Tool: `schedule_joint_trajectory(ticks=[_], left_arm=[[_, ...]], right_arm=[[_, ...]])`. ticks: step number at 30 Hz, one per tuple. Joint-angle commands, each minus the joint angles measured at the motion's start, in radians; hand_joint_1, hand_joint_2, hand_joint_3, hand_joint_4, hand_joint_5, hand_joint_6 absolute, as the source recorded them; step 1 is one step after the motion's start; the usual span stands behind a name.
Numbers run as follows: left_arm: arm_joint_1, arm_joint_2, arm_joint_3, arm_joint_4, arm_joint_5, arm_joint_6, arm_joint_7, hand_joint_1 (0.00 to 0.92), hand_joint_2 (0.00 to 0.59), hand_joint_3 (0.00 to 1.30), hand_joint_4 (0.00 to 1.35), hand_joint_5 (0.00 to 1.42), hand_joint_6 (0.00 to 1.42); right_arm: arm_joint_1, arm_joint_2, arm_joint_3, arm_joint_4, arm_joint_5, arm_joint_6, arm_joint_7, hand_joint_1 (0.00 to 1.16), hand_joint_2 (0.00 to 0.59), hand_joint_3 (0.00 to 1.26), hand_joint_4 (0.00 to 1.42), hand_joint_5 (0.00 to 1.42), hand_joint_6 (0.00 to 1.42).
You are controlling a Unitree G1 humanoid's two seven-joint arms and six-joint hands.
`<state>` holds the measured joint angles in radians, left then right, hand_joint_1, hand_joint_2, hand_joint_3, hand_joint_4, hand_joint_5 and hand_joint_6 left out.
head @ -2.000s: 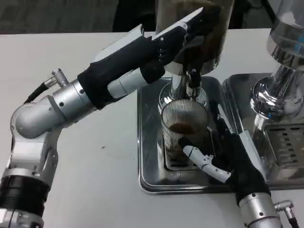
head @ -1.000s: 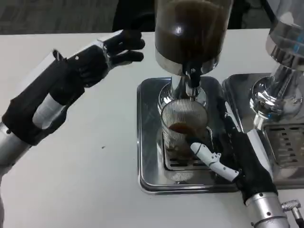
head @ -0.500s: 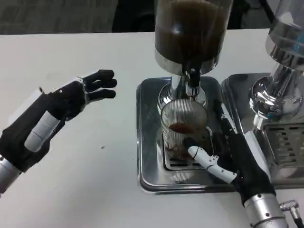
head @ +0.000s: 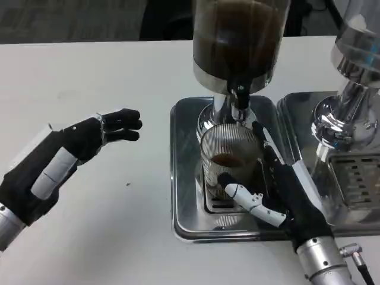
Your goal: Grasp the cup under the faucet to collect the drink, then remove the cup.
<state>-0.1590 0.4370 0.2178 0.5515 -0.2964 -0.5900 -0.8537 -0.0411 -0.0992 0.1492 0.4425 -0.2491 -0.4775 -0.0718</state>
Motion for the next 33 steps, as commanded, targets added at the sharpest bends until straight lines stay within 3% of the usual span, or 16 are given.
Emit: schedule_joint_trajectory(ticks=[1, 19, 33], left_arm=[[0.007, 0.024, -0.005, 0.023, 0.022, -0.008, 0.006, 0.0, 0.095, 0.31, 0.26, 0.29, 0.15], [0.023, 0.047, -0.009, 0.054, 0.041, 0.007, 0.0, 0.0, 0.104, 0.35, 0.33, 0.34, 0.17], [0.034, 0.061, -0.006, 0.051, 0.044, 0.011, 0.012, 0.0, 0.107, 0.37, 0.34, 0.36, 0.18]], right_arm=[[-0.033, 0.006, 0.007, 0.059, 0.0, -0.05, -0.003, 0.55, 0.205, 0.0, 0.0, 0.0, 0.0], [-0.115, 0.042, 0.026, 0.245, -0.02, -0.17, -0.048, 0.5, 0.194, 0.0, 0.0, 0.0, 0.0], [-0.146, 0.045, 0.055, 0.276, -0.1, -0.112, -0.125, 0.67, 0.192, 0.0, 0.0, 0.0, 0.03]])
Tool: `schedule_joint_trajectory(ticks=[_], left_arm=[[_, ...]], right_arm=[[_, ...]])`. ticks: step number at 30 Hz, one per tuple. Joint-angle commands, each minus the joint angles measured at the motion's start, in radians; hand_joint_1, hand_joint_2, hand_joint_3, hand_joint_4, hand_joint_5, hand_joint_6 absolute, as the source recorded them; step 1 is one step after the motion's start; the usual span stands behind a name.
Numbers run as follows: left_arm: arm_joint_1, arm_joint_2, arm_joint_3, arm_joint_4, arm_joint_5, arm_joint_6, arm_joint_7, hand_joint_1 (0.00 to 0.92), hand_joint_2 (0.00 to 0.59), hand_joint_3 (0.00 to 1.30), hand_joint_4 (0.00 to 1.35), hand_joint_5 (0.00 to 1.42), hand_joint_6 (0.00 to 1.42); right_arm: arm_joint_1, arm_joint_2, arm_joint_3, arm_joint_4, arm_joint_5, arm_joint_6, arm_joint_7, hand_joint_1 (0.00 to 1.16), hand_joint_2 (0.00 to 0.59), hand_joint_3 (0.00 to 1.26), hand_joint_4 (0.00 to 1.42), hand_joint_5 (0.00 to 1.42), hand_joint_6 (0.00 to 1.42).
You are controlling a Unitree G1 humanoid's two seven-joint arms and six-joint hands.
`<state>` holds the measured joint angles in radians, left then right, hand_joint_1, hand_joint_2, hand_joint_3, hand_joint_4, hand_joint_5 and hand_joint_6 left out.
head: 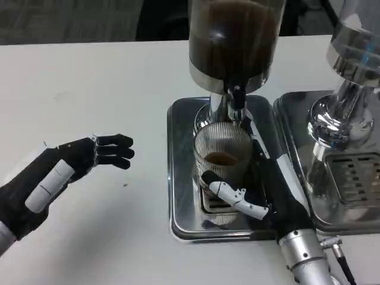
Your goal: Grasp the cup under the faucet to collect the drink, then remove the cup.
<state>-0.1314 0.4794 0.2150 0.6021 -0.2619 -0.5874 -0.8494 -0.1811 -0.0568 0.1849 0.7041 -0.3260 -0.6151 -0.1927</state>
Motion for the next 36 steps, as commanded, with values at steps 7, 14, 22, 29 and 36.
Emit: schedule_joint_trajectory(ticks=[7, 14, 22, 29, 36], left_arm=[[0.007, 0.019, -0.009, 0.005, 0.014, 0.011, 0.011, 0.0, 0.099, 0.38, 0.36, 0.38, 0.19], [0.008, 0.022, -0.009, 0.007, 0.018, 0.013, 0.013, 0.0, 0.098, 0.38, 0.36, 0.38, 0.19], [0.015, 0.022, -0.01, 0.004, 0.017, 0.013, 0.011, 0.0, 0.095, 0.38, 0.37, 0.38, 0.19], [0.015, 0.022, -0.01, 0.005, 0.019, 0.012, 0.011, 0.0, 0.092, 0.38, 0.37, 0.39, 0.19], [0.011, 0.018, -0.015, 0.007, 0.022, 0.009, 0.01, 0.0, 0.088, 0.38, 0.37, 0.39, 0.19]], right_arm=[[0.002, 0.018, 0.029, 0.006, -0.054, 0.059, -0.078, 0.72, 0.192, 0.0, 0.03, 0.17, 0.25], [0.008, 0.044, 0.048, 0.006, -0.103, 0.1, -0.181, 0.75, 0.187, 0.05, 0.24, 0.42, 0.69], [0.022, 0.074, 0.062, 0.008, -0.155, 0.112, -0.339, 0.81, 0.195, 0.29, 0.55, 0.76, 1.18], [0.042, 0.083, 0.064, 0.003, -0.189, 0.098, -0.457, 0.85, 0.186, 0.4, 0.68, 0.91, 1.32], [0.054, 0.085, 0.068, 0.001, -0.213, 0.079, -0.539, 0.86, 0.182, 0.46, 0.75, 0.98, 1.38]])
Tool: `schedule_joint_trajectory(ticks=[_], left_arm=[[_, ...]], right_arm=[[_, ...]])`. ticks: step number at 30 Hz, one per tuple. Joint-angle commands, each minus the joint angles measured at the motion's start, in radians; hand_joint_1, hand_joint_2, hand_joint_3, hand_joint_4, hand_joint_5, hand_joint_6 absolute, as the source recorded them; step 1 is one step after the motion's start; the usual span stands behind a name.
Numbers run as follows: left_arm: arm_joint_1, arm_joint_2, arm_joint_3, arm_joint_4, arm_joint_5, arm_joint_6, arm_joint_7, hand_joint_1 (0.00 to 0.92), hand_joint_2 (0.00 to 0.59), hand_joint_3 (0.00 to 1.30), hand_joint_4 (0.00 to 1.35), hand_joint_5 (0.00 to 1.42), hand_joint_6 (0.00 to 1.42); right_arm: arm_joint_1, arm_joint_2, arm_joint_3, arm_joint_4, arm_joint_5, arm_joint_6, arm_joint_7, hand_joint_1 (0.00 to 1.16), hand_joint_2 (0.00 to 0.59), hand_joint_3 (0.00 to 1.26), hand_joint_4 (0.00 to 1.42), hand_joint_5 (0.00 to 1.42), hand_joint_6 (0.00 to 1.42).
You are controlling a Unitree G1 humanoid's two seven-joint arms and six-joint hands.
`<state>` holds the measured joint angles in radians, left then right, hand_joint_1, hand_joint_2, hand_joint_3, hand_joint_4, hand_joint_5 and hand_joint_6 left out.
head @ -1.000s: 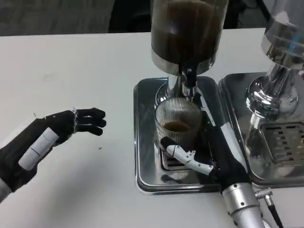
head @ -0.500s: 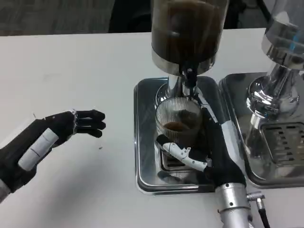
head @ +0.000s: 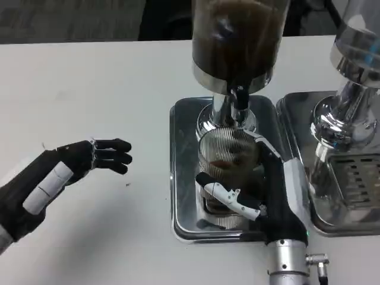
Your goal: Grasp the cup under the faucet to collect the drink, then remove the cup.
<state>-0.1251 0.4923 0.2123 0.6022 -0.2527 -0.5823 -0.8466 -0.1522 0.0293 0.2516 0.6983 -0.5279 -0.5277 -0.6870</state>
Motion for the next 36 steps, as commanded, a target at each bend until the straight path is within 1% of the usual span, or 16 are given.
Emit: schedule_joint_trajectory(ticks=[1, 4, 9, 18, 20, 21, 26, 28, 30, 31, 36], left_arm=[[0.005, 0.005, -0.013, 0.007, 0.013, 0.004, 0.006, 0.0, 0.088, 0.38, 0.37, 0.39, 0.19], [0.001, 0.004, -0.017, 0.009, 0.017, -0.001, 0.005, 0.0, 0.088, 0.38, 0.37, 0.39, 0.19], [-0.007, 0.001, -0.02, 0.012, 0.02, -0.002, 0.004, 0.0, 0.089, 0.38, 0.38, 0.39, 0.19], [-0.02, 0.001, -0.031, 0.024, 0.023, -0.008, 0.007, 0.0, 0.09, 0.38, 0.38, 0.39, 0.19], [-0.022, 0.002, -0.036, 0.023, 0.033, -0.022, 0.01, 0.0, 0.092, 0.38, 0.38, 0.39, 0.19], [-0.023, 0.003, -0.041, 0.021, 0.038, -0.031, 0.01, 0.0, 0.094, 0.38, 0.37, 0.39, 0.19], [-0.03, 0.004, -0.063, 0.013, 0.057, -0.066, 0.011, 0.0, 0.096, 0.38, 0.37, 0.38, 0.19], [-0.036, 0.004, -0.072, 0.015, 0.062, -0.075, 0.012, 0.0, 0.099, 0.38, 0.36, 0.37, 0.19], [-0.04, 0.006, -0.078, 0.017, 0.064, -0.085, 0.011, 0.0, 0.099, 0.37, 0.35, 0.36, 0.19], [-0.041, 0.008, -0.08, 0.016, 0.068, -0.094, 0.013, 0.0, 0.1, 0.36, 0.34, 0.35, 0.19], [-0.035, 0.018, -0.088, -0.015, 0.093, -0.168, 0.025, 0.0, 0.097, 0.3, 0.22, 0.24, 0.17]], right_arm=[[0.026, -0.001, 0.003, 0.006, -0.015, -0.012, -0.059, 0.87, 0.181, 0.48, 0.76, 0.99, 1.38], [0.032, -0.001, 0.006, 0.002, -0.029, -0.026, -0.103, 0.87, 0.18, 0.51, 0.78, 1.01, 1.42], [0.047, -0.009, 0.008, -0.027, -0.054, -0.048, -0.159, 0.88, 0.183, 0.56, 0.81, 1.06, 1.42], [0.091, -0.026, 0.013, -0.114, -0.105, -0.051, -0.211, 0.88, 0.183, 0.59, 0.84, 1.09, 1.42], [0.105, -0.029, 0.011, -0.138, -0.112, -0.049, -0.218, 0.88, 0.183, 0.61, 0.84, 1.1, 1.42], [0.115, -0.031, 0.009, -0.154, -0.114, -0.049, -0.221, 0.89, 0.174, 0.61, 0.85, 1.1, 1.42], [0.167, -0.04, -0.006, -0.236, -0.106, -0.04, -0.205, 0.89, 0.168, 0.62, 0.85, 1.11, 1.42], [0.182, -0.04, -0.011, -0.256, -0.101, -0.036, -0.196, 0.9, 0.148, 0.63, 0.84, 1.09, 1.42], [0.209, -0.039, -0.019, -0.291, -0.09, -0.033, -0.185, 0.94, 0.132, 0.64, 0.85, 1.09, 1.42], [0.225, -0.04, -0.024, -0.313, -0.084, -0.03, -0.177, 0.95, 0.121, 0.64, 0.84, 1.08, 1.42], [0.29, -0.042, -0.04, -0.413, -0.055, -0.01, -0.118, 0.98, 0.101, 0.65, 0.85, 1.09, 1.42]])
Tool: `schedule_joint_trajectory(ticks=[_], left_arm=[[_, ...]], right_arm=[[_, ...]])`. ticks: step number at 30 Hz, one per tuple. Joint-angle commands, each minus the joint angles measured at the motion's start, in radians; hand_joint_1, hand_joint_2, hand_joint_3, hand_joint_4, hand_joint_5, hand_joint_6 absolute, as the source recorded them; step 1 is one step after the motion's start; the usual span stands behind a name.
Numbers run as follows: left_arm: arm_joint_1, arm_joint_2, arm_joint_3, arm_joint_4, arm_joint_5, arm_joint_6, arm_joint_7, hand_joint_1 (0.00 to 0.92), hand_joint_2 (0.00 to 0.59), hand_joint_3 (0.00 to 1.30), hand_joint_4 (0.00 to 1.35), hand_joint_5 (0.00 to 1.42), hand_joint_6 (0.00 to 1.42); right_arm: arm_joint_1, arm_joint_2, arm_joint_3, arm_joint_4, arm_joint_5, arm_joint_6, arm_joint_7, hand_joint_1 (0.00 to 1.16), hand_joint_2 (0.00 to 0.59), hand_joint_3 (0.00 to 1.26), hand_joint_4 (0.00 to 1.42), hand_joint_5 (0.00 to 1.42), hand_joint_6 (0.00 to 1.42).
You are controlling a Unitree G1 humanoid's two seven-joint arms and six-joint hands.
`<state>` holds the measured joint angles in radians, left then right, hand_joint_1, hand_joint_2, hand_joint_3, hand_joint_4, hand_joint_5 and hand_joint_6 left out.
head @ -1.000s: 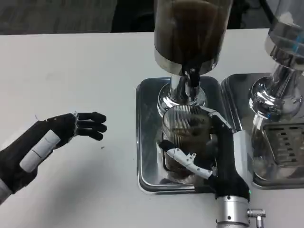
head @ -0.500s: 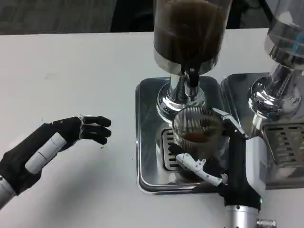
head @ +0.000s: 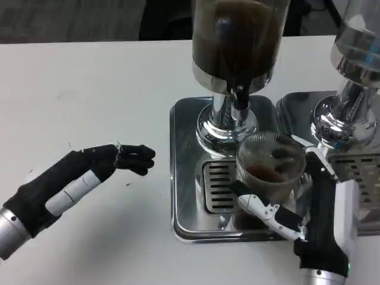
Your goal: Grasp the cup under the faucet to collect the drink, then remove the cup.
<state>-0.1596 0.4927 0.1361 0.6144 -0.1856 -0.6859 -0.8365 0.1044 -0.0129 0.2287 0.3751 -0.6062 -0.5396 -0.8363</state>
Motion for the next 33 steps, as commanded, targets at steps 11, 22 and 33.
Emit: schedule_joint_trajectory(ticks=[11, 22, 33], left_arm=[[0.046, 0.074, -0.029, -0.143, 0.073, -0.225, 0.048, 0.0, 0.092, 0.18, 0.03, 0.07, 0.07], [0.072, 0.13, -0.064, -0.206, 0.077, -0.306, 0.041, 0.0, 0.085, 0.15, 0.0, 0.03, 0.06], [0.112, 0.21, -0.097, -0.308, 0.039, -0.377, 0.038, 0.0, 0.079, 0.12, 0.0, 0.0, 0.04]], right_arm=[[0.116, -0.006, -0.06, -0.235, 0.052, 0.008, 0.121, 0.98, 0.097, 0.67, 0.87, 1.09, 1.42], [0.19, 0.004, -0.077, -0.368, 0.068, 0.007, 0.19, 0.99, 0.097, 0.69, 0.88, 1.11, 1.42], [0.269, 0.002, -0.088, -0.505, 0.083, 0.013, 0.281, 0.99, 0.097, 0.7, 0.89, 1.12, 1.42]])
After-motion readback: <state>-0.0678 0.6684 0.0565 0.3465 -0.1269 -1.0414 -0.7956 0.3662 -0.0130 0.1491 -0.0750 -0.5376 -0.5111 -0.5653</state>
